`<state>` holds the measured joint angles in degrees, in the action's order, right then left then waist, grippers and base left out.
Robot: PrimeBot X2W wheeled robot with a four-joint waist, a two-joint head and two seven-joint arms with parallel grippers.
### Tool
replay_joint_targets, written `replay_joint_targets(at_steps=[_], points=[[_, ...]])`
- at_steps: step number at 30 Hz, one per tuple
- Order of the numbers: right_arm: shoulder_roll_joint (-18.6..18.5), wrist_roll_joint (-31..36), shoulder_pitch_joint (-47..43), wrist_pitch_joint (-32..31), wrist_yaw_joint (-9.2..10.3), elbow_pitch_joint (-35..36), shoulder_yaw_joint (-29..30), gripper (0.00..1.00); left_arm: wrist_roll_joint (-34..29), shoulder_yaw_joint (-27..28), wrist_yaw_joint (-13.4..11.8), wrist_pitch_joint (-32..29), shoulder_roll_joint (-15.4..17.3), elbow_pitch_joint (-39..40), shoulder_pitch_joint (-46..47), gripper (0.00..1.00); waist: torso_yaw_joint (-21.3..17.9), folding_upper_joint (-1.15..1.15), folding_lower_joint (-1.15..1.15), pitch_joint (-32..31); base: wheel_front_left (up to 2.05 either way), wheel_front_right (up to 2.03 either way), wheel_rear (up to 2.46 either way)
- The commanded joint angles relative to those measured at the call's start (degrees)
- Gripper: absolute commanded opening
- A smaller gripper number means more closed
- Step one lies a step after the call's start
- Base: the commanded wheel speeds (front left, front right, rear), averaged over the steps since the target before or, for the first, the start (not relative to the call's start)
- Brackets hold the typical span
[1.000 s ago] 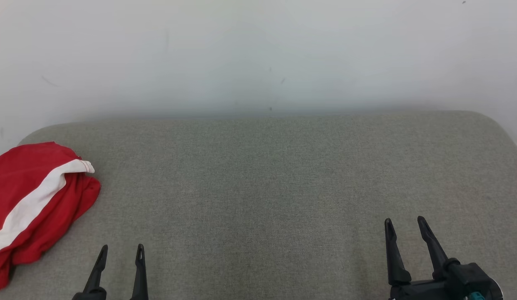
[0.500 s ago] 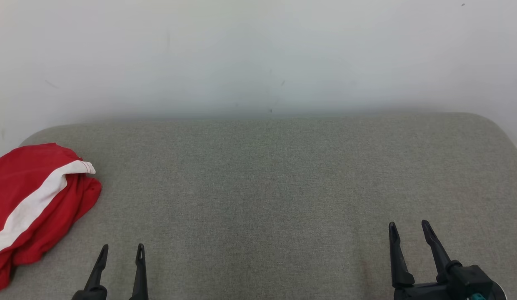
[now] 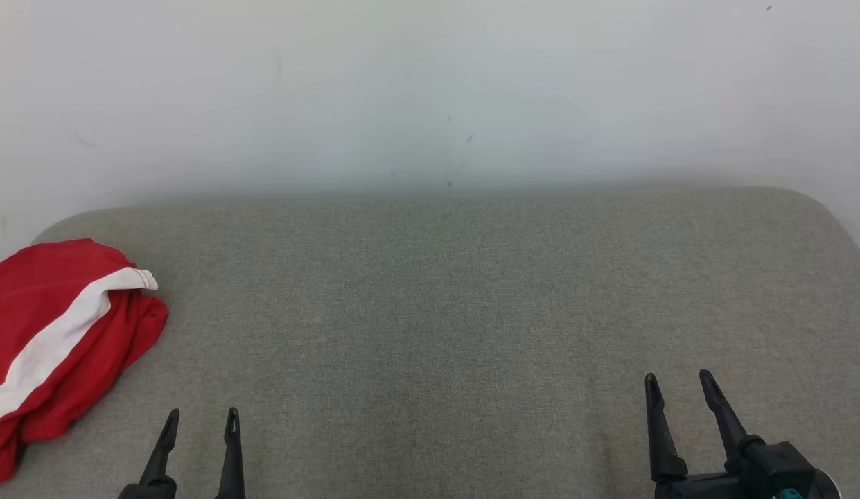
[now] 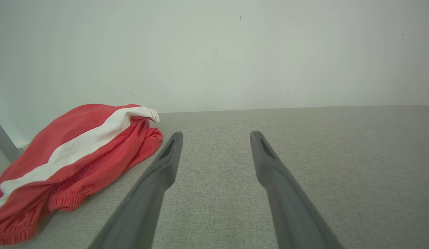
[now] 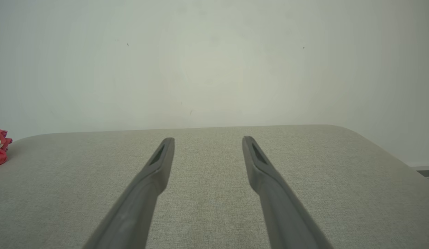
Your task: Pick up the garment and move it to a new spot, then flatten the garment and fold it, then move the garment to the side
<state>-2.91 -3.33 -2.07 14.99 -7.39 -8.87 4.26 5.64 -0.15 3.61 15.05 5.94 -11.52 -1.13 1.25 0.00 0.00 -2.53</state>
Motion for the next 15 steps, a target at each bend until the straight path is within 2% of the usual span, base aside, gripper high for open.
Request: replay_joint_targets(at_steps=[1,15], points=[[0.0,0.5,0.3,0.3,-0.19,-0.1,-0.3,1.0,0.1,0.2,0.2,0.2,-0.1,-0.2,0.3,1.0,0.0,0.0,0.0,0.0,0.0,0.0,0.0],[0.0,-0.7,0.6,0.3,-0.19,-0.9,-0.2,1.0,0.3,0.3,0.1,0.2,-0.5,-0.5,0.1,1.0,0.1,0.0,0.0,0.0,0.0,0.0,0.0]])
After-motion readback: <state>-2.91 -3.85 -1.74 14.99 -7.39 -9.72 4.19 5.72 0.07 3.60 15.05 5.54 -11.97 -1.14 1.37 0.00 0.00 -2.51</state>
